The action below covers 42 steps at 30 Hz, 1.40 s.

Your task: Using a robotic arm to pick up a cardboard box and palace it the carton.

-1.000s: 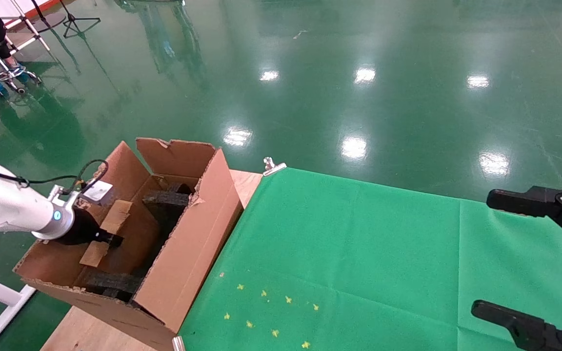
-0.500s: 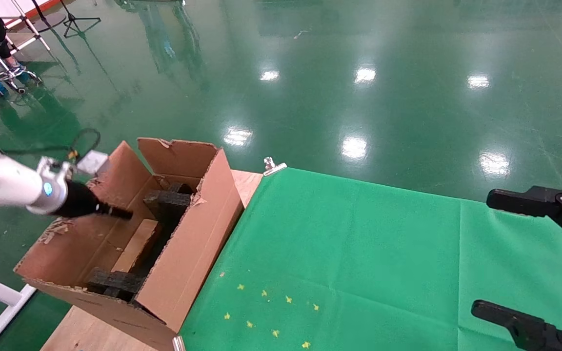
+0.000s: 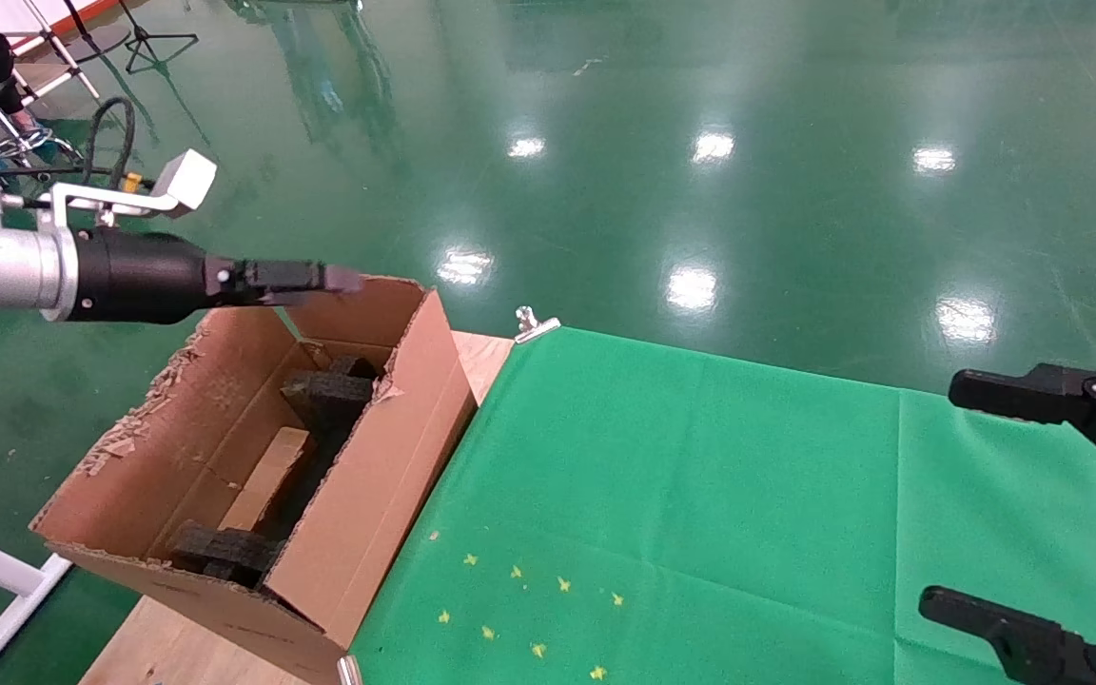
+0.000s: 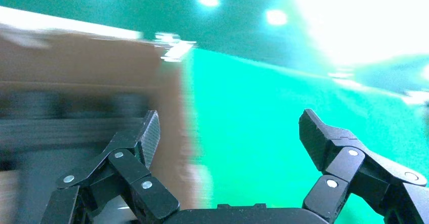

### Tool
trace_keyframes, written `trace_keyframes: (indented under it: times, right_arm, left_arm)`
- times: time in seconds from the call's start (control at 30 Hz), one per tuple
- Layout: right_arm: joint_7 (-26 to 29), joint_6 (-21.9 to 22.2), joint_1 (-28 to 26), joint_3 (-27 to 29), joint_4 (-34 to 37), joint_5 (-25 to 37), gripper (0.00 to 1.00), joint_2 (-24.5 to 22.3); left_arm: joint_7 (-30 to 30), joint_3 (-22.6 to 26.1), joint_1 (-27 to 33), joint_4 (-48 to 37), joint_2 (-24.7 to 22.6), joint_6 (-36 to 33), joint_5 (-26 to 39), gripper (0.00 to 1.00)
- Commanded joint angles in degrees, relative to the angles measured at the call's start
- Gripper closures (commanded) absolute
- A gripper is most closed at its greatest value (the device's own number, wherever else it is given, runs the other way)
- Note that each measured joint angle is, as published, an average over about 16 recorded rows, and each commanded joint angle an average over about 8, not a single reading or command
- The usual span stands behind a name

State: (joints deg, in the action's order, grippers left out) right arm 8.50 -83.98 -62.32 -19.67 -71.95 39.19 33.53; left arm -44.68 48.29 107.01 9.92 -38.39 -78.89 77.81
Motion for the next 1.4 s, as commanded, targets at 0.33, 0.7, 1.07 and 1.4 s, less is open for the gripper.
trace_keyframes:
  times: [0.33, 0.7, 1.07, 1.4]
  right_arm:
    - [0.00, 0.01, 0.01, 0.00, 0.02, -0.02, 0.00, -0.01]
    - [-0.01, 0.01, 0.01, 0.00, 0.02, -0.03, 0.00, -0.01]
    - [-0.01, 0.01, 0.01, -0.01, 0.02, -0.03, 0.00, -0.01]
    - [-0.01, 0.01, 0.00, -0.01, 0.02, -0.03, 0.00, -0.01]
  left_arm:
    - [-3.33, -3.74, -1.50, 1.02, 1.03, -10.45, -7.28, 0.00]
    - [0.75, -6.74, -6.25, 7.70, 1.29, -9.79, -10.27, 0.00]
    - [7.70, -12.09, -14.46, 19.42, 1.73, -9.16, -15.65, 0.00]
    - [14.13, -17.04, -22.06, 30.27, 2.13, -8.59, -20.62, 0.00]
